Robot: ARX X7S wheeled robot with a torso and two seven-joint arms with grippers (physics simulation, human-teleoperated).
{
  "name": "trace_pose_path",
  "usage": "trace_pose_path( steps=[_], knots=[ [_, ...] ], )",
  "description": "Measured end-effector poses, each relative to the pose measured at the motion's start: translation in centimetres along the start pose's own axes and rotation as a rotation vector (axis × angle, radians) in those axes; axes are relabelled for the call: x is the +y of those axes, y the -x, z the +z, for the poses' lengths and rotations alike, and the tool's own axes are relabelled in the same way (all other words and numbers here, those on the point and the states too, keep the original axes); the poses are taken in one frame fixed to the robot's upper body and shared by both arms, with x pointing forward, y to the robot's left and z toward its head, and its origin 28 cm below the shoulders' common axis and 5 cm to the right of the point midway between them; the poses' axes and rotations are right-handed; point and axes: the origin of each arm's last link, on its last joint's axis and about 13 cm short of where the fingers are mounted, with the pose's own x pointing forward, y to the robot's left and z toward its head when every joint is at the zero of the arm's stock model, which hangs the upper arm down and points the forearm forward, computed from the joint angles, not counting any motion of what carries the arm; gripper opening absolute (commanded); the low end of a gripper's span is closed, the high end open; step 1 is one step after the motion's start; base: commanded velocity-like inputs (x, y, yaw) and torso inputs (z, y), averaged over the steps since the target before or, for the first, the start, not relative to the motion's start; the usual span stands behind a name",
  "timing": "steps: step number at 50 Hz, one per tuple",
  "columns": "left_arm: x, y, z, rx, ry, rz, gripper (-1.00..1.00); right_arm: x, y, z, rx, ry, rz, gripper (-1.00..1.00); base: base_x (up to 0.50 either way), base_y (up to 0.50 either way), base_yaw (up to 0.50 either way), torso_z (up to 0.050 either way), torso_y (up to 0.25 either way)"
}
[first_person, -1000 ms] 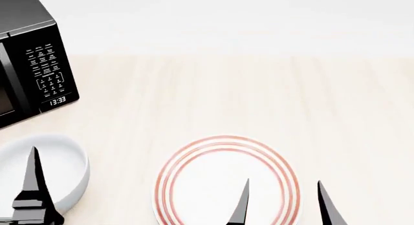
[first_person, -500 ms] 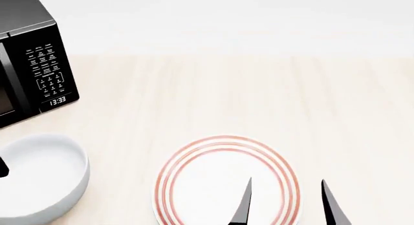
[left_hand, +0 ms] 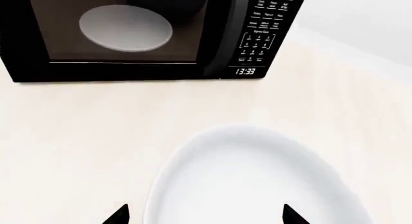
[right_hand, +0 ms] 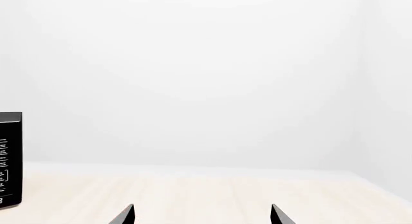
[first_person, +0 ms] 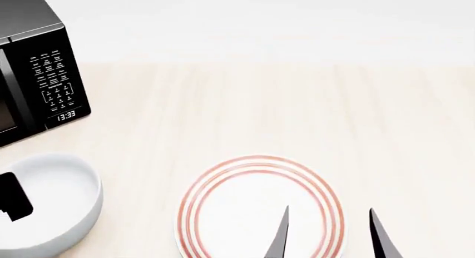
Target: Pick up the white bowl and put it on the plate.
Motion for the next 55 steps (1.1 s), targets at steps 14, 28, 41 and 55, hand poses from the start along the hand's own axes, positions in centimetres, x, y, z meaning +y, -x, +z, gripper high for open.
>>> trace_pose_path(
  steps=[14, 28, 41, 55],
  knots=[
    [0.1, -0.8, -0.3, 0.043, 0.016, 0.011, 1.0, 0.0, 0.1, 0.0, 0.001, 0.0, 0.003, 1.0, 0.0, 0.0, 0.0, 0.0, 0.0],
    [0.1, -1.4, -0.5, 0.045, 0.018, 0.032, 1.0, 0.0, 0.1, 0.0, 0.002, 0.0, 0.004, 1.0, 0.0, 0.0, 0.0, 0.0, 0.0],
    [0.2, -2.1, -0.6, 0.044, 0.018, 0.049, 1.0, 0.0, 0.1, -0.1, 0.003, 0.0, 0.006, 1.0, 0.0, 0.0, 0.0, 0.0, 0.0],
    [0.2, -2.8, -0.7, 0.048, 0.018, 0.062, 1.0, 0.0, 0.1, -0.1, 0.003, 0.001, 0.007, 1.0, 0.0, 0.0, 0.0, 0.0, 0.0]
  ],
)
